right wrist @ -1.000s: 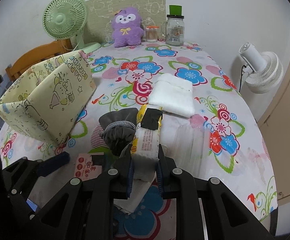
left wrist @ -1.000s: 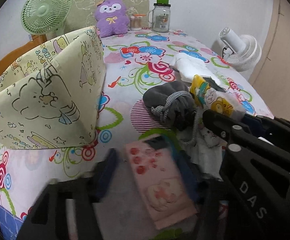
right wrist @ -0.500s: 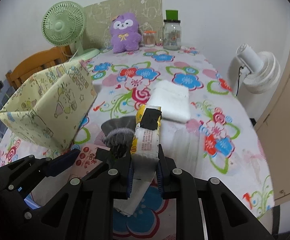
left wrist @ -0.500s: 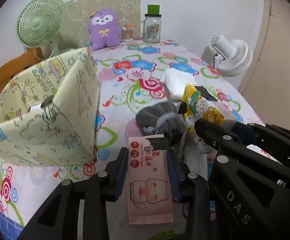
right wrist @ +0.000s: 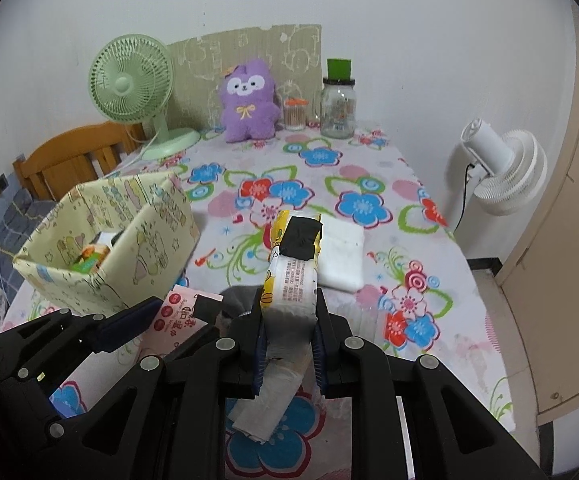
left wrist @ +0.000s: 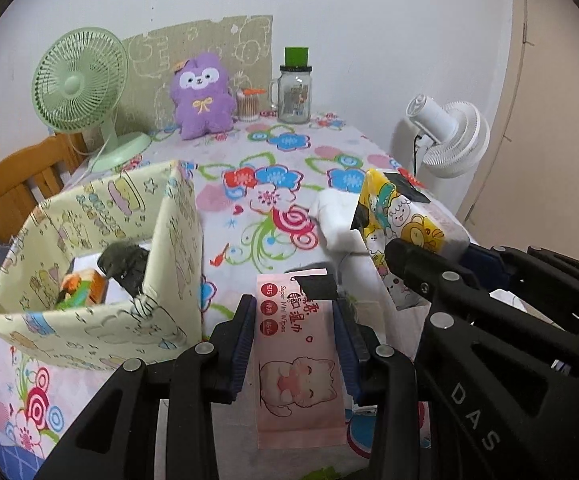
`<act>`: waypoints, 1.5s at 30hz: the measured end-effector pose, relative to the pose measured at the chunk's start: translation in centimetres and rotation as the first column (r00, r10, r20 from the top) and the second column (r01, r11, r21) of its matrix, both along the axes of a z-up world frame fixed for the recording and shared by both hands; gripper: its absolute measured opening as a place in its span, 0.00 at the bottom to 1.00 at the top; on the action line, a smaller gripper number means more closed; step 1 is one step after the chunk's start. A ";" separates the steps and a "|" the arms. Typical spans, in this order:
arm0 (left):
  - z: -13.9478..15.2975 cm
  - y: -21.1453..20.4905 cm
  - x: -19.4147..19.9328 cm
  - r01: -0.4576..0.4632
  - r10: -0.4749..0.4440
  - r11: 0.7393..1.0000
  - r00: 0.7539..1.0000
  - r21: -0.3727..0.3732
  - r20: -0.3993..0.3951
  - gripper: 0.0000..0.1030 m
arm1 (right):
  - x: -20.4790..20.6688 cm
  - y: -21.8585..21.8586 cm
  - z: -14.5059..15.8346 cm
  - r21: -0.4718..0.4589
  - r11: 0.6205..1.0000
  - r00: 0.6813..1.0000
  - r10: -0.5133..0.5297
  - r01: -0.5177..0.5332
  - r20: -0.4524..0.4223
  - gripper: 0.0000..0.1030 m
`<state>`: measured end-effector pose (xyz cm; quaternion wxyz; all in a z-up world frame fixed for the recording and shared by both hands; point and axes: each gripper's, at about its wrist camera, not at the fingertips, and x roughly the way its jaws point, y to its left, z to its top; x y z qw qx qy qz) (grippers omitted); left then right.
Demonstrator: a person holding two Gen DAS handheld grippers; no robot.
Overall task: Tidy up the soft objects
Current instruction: 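Carry the wet-wipes pack and yellow tissue pack over the fabric box with both tools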
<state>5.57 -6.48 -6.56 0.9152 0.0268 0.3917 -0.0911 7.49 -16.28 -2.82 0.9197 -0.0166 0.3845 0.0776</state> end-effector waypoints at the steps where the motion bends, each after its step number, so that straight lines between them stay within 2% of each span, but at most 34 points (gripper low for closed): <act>1: 0.2 0.0 0.0 0.001 -0.001 1.000 1.000 0.001 0.005 0.38 | -0.1 0.0 0.3 0.000 1.000 1.000 -0.001 0.001 0.005 0.21; 24: 5.1 1.8 0.2 0.012 -0.014 1.000 0.995 0.017 0.098 0.38 | 0.0 1.7 5.3 0.018 1.000 0.997 0.000 -0.001 0.082 0.21; 45: 6.3 6.7 2.1 -0.033 0.028 0.999 0.994 0.043 0.108 0.38 | 2.5 6.8 6.0 0.043 0.998 0.995 0.051 -0.055 0.084 0.21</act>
